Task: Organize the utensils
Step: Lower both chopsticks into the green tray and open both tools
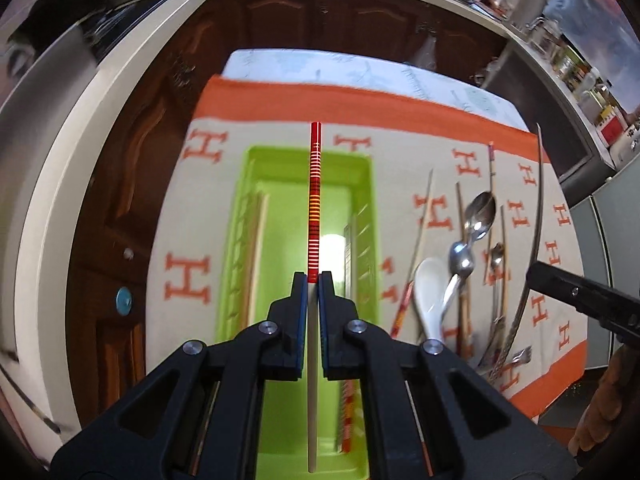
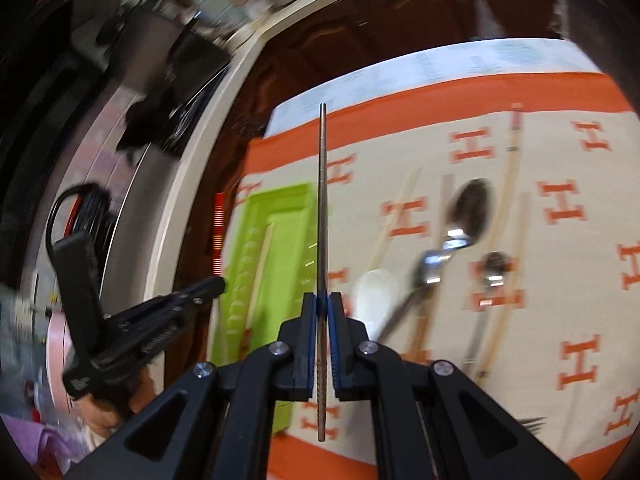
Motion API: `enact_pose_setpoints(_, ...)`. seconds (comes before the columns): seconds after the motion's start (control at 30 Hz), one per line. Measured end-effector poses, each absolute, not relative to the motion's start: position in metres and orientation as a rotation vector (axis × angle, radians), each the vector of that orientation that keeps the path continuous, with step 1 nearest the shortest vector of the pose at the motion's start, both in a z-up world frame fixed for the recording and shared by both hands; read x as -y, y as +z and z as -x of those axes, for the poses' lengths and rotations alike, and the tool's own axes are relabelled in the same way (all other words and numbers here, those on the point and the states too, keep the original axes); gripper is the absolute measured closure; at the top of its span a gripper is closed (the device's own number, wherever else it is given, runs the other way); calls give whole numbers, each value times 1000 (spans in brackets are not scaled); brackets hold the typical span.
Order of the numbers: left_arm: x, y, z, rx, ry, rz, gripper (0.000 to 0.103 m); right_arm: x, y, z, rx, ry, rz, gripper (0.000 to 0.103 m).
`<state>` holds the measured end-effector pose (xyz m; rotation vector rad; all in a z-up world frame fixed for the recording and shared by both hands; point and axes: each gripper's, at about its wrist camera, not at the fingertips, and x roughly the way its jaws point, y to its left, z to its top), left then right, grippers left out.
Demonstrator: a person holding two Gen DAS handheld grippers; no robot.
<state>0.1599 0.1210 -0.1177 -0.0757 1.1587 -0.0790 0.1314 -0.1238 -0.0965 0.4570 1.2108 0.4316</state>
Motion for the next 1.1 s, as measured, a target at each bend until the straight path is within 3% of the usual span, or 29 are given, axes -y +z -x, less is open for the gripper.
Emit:
enact_pose_setpoints(0.53,-162,-143,-140,-1125,-9,163,100,36,-134,-137,-1307,525,-470,98)
enact_pose_setpoints(1.1,-148,-147,-145,-1139,12,107,95,34,-150,-129,-1357,449,-373,96)
